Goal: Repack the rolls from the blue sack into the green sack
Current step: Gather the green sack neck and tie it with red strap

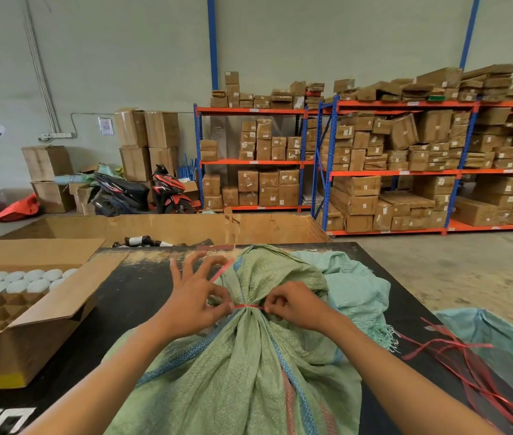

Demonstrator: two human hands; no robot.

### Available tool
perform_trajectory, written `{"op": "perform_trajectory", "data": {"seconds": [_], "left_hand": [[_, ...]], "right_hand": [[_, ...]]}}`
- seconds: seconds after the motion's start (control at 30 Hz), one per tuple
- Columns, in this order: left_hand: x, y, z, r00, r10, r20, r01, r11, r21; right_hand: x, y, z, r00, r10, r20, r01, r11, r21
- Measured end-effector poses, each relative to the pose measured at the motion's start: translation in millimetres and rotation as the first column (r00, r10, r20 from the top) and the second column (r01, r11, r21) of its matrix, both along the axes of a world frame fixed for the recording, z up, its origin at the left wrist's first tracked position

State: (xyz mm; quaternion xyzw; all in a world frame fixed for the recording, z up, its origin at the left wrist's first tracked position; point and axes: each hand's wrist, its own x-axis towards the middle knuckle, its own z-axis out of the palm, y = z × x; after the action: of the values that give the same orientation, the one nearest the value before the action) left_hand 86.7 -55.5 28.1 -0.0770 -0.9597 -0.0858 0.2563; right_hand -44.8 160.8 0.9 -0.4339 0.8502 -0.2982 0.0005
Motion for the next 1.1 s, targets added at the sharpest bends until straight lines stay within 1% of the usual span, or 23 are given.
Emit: {"op": "perform_trajectory", "data": {"seconds": [0.03, 0.07, 0.1, 0.13, 0.17, 0.23, 0.3, 0.37, 0.4, 0.43, 0.47, 0.5, 0.57, 0.63, 0.7, 0.77, 0.8, 0.83, 0.9, 0.97, 1.03, 1.1], "left_hand": [[0.5, 1.3, -0.3, 0.999, -0.031, 0.02, 0.026, 0.972, 0.233], [1.5, 3.0, 0.1, 0.997, -0.065, 0.036, 0.043, 0.896, 0.441], [2.3, 3.9, 1.0, 0.995, -0.095, 0.04, 0.052, 0.801, 0.596], [2.8, 3.9, 1.1, 0.993, -0.11, 0.036, 0.058, 0.737, 0.673], [2.9, 4.2, 0.8, 0.993, -0.112, 0.021, 0.067, 0.722, 0.689], [1.9, 6.0, -0.3, 0.993, -0.118, -0.025, 0.106, 0.754, 0.648], [1.5, 10.0, -0.5, 0.984, -0.162, -0.079, 0.176, 0.762, 0.623], [1.4, 17.1, 1.6, 0.969, -0.217, -0.12, 0.244, 0.752, 0.613], [0.5, 20.0, 2.7, 0.961, -0.246, -0.129, 0.269, 0.707, 0.654], [-0.9, 22.1, 3.8, 0.949, -0.28, -0.143, 0.291, 0.611, 0.736], [-2.2, 23.6, 3.9, 0.938, -0.31, -0.159, 0.301, 0.495, 0.815], [-3.5, 25.1, 3.3, 0.931, -0.323, -0.173, 0.3, 0.402, 0.865], [-5.4, 27.6, -1.0, 0.93, -0.313, -0.191, 0.287, 0.295, 0.911], [-5.1, 30.8, -5.9, 0.937, -0.284, -0.205, 0.27, 0.213, 0.939], [-3.8, 35.8, -7.0, 0.951, -0.235, -0.199, 0.246, 0.191, 0.95], [-2.4, 40.4, -5.2, 0.968, -0.178, -0.18, 0.215, 0.205, 0.955], [-2.1, 42.9, -4.2, 0.973, -0.151, -0.177, 0.208, 0.228, 0.951], [-2.1, 45.3, -2.8, 0.977, -0.125, -0.174, 0.201, 0.266, 0.943], [-3.2, 50.1, -0.3, 0.983, -0.08, -0.166, 0.183, 0.329, 0.926], [-4.7, 52.3, 0.8, 0.986, -0.049, -0.157, 0.165, 0.333, 0.928], [-5.9, 51.4, 0.0, 0.988, -0.047, -0.145, 0.152, 0.333, 0.931], [-5.6, 48.2, -2.9, 0.991, -0.073, -0.11, 0.129, 0.359, 0.924]], "right_hand": [[0.8, 2.5, 2.0, 0.997, 0.02, 0.08, -0.016, 0.999, -0.051], [2.7, 6.0, 4.3, 0.983, 0.054, 0.178, -0.034, 0.993, -0.113], [5.6, 9.7, 7.8, 0.952, 0.104, 0.287, -0.053, 0.982, -0.181], [8.6, 13.3, 10.3, 0.906, 0.16, 0.392, -0.064, 0.967, -0.247], [11.7, 15.8, 13.1, 0.852, 0.218, 0.475, -0.072, 0.949, -0.306], [15.7, 17.2, 15.9, 0.76, 0.315, 0.568, -0.077, 0.912, -0.403], [17.0, 14.0, 16.1, 0.697, 0.389, 0.602, -0.059, 0.868, -0.493], [19.4, 11.4, 16.9, 0.674, 0.433, 0.598, -0.027, 0.824, -0.566], [20.9, 10.7, 16.9, 0.67, 0.446, 0.593, -0.007, 0.803, -0.596], [22.2, 10.1, 16.2, 0.663, 0.46, 0.591, 0.018, 0.779, -0.627], [23.9, 9.4, 15.6, 0.647, 0.476, 0.595, 0.052, 0.751, -0.658], [25.0, 8.4, 14.6, 0.628, 0.498, 0.598, 0.082, 0.721, -0.688], [26.4, 6.4, 12.5, 0.566, 0.565, 0.6, 0.111, 0.669, -0.735], [28.3, 7.0, 12.6, 0.506, 0.615, 0.605, 0.106, 0.652, -0.751], [29.2, 6.4, 12.5, 0.488, 0.627, 0.608, 0.097, 0.653, -0.751], [31.4, 4.1, 13.6, 0.49, 0.633, 0.599, 0.114, 0.635, -0.764], [31.5, 2.0, 12.9, 0.498, 0.638, 0.587, 0.116, 0.622, -0.774], [32.5, 0.2, 13.5, 0.513, 0.637, 0.576, 0.109, 0.617, -0.78], [38.4, -1.5, 17.4, 0.556, 0.597, 0.578, 0.099, 0.643, -0.759], [43.3, -1.5, 19.3, 0.6, 0.542, 0.588, 0.104, 0.677, -0.729], [44.1, -1.5, 18.7, 0.614, 0.518, 0.596, 0.13, 0.678, -0.724], [42.1, -1.4, 14.7, 0.631, 0.495, 0.598, 0.147, 0.68, -0.718]]}}
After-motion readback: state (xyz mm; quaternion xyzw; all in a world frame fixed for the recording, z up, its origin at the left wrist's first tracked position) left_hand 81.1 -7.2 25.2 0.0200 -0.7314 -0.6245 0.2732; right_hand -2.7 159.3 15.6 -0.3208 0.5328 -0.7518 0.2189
